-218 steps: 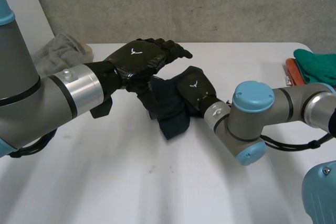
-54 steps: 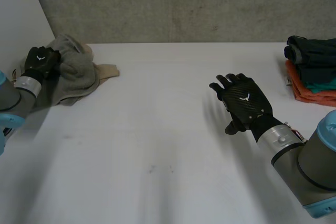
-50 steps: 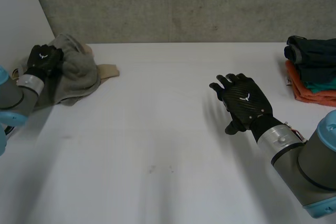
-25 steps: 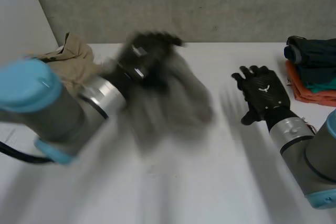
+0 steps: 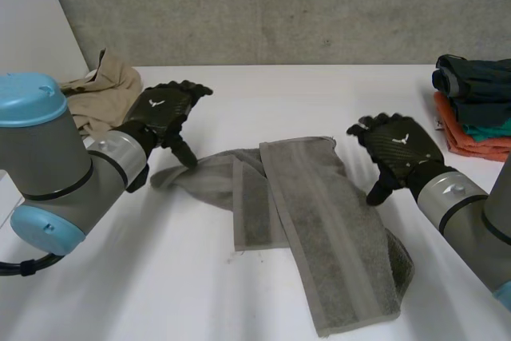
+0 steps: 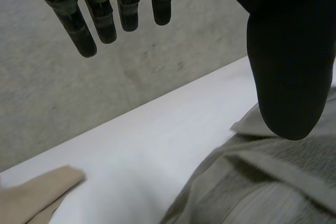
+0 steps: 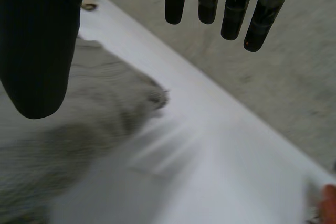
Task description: Fold the laundry.
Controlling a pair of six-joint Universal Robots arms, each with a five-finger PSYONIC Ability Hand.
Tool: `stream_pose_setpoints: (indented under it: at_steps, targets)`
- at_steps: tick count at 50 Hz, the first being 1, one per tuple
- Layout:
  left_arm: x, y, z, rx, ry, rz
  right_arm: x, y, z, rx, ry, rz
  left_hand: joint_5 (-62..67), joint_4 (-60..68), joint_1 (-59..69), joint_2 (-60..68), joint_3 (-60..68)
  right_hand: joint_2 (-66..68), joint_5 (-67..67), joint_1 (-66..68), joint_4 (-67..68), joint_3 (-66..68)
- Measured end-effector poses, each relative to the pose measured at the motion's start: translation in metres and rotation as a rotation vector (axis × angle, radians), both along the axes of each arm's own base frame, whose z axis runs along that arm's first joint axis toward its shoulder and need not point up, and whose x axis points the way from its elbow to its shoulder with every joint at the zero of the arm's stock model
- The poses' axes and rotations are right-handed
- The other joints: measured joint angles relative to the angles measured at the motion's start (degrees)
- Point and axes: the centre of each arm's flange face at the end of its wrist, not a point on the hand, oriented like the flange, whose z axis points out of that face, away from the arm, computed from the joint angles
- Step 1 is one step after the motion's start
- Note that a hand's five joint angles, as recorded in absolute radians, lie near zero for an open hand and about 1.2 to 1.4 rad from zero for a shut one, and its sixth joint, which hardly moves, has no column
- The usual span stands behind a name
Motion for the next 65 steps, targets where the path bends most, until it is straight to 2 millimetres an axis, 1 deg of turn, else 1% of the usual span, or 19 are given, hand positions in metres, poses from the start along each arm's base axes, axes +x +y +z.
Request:
stream_pose_setpoints:
  at_steps: [4, 8, 11, 15, 21, 28, 31, 32, 33, 34, 35, 38, 45, 48, 49, 56, 57, 58, 65]
  targets:
    - [0.005, -0.006, -0.010, 0.019, -0.019, 0.021, 0.005, 0.014, 0.003, 0.090, 0.003, 0.030, 0.04, -0.01, 0.00, 0.00, 0.00, 0.00, 0.00, 0.00, 0.00, 0.00]
    - [0.005, -0.010, -0.029, 0.052, -0.059, 0.014, 0.014, 0.033, 0.002, 0.168, 0.004, 0.072, 0.05, 0.00, 0.00, 0.00, 0.00, 0.00, 0.00, 0.00, 0.00, 0.00]
    - [0.003, -0.014, -0.045, 0.053, -0.117, -0.006, 0.026, 0.047, -0.005, 0.187, 0.010, 0.118, 0.05, 0.00, 0.00, 0.00, 0.00, 0.00, 0.00, 0.00, 0.00, 0.00]
    - [-0.003, -0.017, -0.051, 0.025, -0.163, -0.029, 0.041, 0.052, -0.019, 0.161, 0.032, 0.155, 0.05, 0.00, 0.00, 0.00, 0.00, 0.00, 0.00, 0.00, 0.00, 0.00]
    - [-0.014, -0.018, -0.053, -0.013, -0.181, -0.069, 0.051, 0.051, -0.039, 0.097, 0.115, 0.154, 0.04, 0.00, 0.00, 0.00, 0.00, 0.00, 0.00, 0.00, 0.00, 0.00]
    - [-0.039, -0.004, -0.063, -0.020, -0.184, -0.166, 0.051, 0.043, -0.054, 0.055, 0.221, 0.124, 0.04, 0.54, 0.00, 0.91, 0.00, 0.15, 0.11, 0.10, 0.05, 0.23]
    - [-0.048, 0.002, -0.069, -0.016, -0.191, -0.201, 0.050, 0.040, -0.056, 0.046, 0.234, 0.117, 0.33, 1.52, 0.70, 1.56, 0.42, 13.93, 13.08, 13.20, 12.94, 14.38]
    - [-0.052, 0.004, -0.072, -0.015, -0.195, -0.215, 0.050, 0.038, -0.055, 0.038, 0.231, 0.115, 2.39, 3.41, 3.74, 3.35, 2.66, 31.47, 28.27, 28.92, 29.75, 31.33]
    - [-0.053, 0.005, -0.073, -0.015, -0.195, -0.218, 0.051, 0.037, -0.055, 0.036, 0.230, 0.114, 2.39, 3.41, 3.74, 3.35, 2.66, 31.47, 28.27, 28.92, 29.75, 31.33]
    - [-0.057, 0.007, -0.075, -0.016, -0.198, -0.231, 0.051, 0.036, -0.054, 0.027, 0.223, 0.113, 5.18, 6.00, 7.17, 5.91, 5.36, 48.20, 42.94, 39.03, 45.36, 46.91]
    - [-0.060, 0.009, -0.078, -0.016, -0.201, -0.243, 0.051, 0.035, -0.053, 0.015, 0.213, 0.113, 7.76, 8.54, 9.94, 8.25, 7.75, 52.56, 48.54, 41.79, 50.90, 52.37]
    - [-0.068, 0.012, -0.081, -0.020, -0.203, -0.261, 0.052, 0.034, -0.050, -0.011, 0.192, 0.115, 9.34, 9.97, 10.98, 9.77, 9.32, 54.59, 51.92, 43.00, 54.03, 55.39]
    - [-0.077, 0.015, -0.086, -0.021, -0.206, -0.281, 0.043, 0.024, -0.019, -0.108, 0.100, 0.075, 16.65, 17.48, 18.57, 17.29, 17.02, 54.59, 52.74, 44.67, 54.11, 55.43]
    - [-0.078, 0.016, -0.086, -0.022, -0.206, -0.284, 0.036, 0.017, -0.009, -0.117, 0.063, 0.041, 21.28, 22.27, 23.75, 21.96, 21.59, 54.59, 52.96, 44.86, 54.14, 55.43]
    - [-0.079, 0.017, -0.086, -0.026, -0.204, -0.288, 0.029, 0.010, -0.003, -0.108, 0.027, 0.009, 29.17, 30.35, 32.47, 30.58, 29.75, 54.59, 53.01, 44.86, 54.14, 55.43]
    - [-0.083, 0.018, -0.087, -0.031, -0.200, -0.302, 0.018, 0.001, 0.000, -0.052, -0.033, -0.033, 38.76, 40.10, 40.82, 39.93, 39.44, 54.59, 53.02, 44.86, 54.14, 55.43]
    - [-0.085, 0.019, -0.087, -0.031, -0.200, -0.306, 0.017, 0.000, -0.001, -0.040, -0.039, -0.033, 47.42, 48.87, 49.86, 49.11, 48.08, 54.59, 53.03, 44.86, 54.14, 55.43]
    - [-0.085, 0.020, -0.088, -0.031, -0.200, -0.308, 0.017, 0.000, -0.001, -0.036, -0.041, -0.032, 49.82, 51.34, 52.25, 51.47, 50.43, 54.59, 53.03, 44.86, 54.15, 55.43]
    - [-0.089, 0.027, -0.079, -0.046, -0.197, -0.313, 0.014, -0.006, 0.004, -0.013, -0.083, -0.040, 53.05, 56.47, 53.79, 56.12, 55.22, 54.59, 53.18, 44.86, 54.19, 55.43]
